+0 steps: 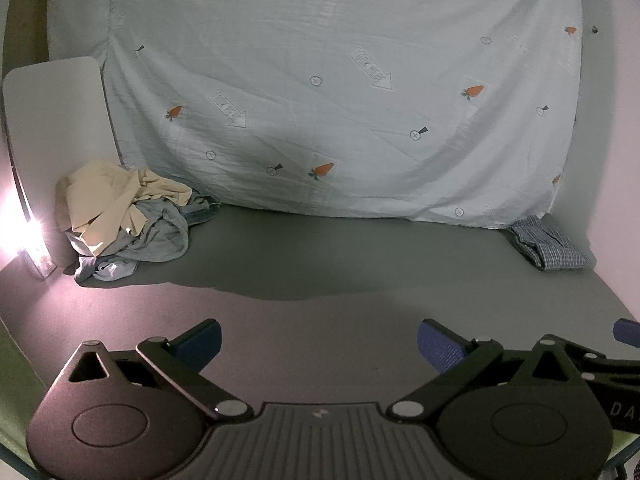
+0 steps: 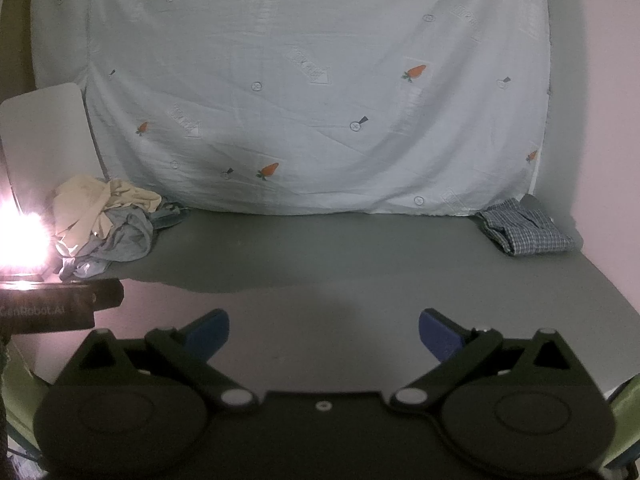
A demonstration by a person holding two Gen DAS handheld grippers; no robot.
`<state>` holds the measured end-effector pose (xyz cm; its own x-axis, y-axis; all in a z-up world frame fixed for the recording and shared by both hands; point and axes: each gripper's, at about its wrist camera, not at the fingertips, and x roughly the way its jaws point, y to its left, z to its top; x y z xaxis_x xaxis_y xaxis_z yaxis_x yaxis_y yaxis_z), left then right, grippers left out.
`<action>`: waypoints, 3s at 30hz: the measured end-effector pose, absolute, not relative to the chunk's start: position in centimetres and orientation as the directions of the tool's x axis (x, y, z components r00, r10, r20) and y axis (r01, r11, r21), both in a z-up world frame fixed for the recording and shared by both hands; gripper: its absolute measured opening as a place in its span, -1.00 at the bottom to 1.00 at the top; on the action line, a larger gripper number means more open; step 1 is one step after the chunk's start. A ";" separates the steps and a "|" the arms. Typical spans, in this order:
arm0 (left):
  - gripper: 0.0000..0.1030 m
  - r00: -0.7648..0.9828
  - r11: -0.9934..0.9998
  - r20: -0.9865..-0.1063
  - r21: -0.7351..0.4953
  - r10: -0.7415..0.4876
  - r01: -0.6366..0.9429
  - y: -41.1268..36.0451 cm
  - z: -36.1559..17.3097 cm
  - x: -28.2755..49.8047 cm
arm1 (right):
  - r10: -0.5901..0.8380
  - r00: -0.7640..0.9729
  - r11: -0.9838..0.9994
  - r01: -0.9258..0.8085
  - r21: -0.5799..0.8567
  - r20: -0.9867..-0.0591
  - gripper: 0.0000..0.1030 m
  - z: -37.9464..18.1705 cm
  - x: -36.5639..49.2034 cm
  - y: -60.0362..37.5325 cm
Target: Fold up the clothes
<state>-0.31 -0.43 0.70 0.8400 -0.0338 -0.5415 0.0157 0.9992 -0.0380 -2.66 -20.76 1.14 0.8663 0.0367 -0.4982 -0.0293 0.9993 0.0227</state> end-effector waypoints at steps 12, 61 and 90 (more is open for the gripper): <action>1.00 0.834 0.998 -0.550 -0.050 -0.047 0.023 -0.6 -0.1 0.1 | 0.026 0.878 1.000 -0.022 0.014 -0.479 0.99 1.3 -2.6 -20.7; 0.32 0.651 0.820 -0.499 0.324 0.572 -0.473 25.8 -7.1 44.7 | 0.412 0.756 0.890 -0.454 0.045 -0.508 -0.86 -4.2 43.9 4.5; -0.88 0.968 0.985 -0.219 0.090 -0.126 0.148 -6.5 7.6 40.4 | 0.167 0.869 0.983 -0.112 0.145 -0.465 -0.83 -5.3 38.8 -18.0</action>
<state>40.38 -6.47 7.57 0.9676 -0.1256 -0.2192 0.1481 0.9849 0.0896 38.83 -18.03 -5.31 0.8693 0.1674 -0.4651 -0.1118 0.9831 0.1447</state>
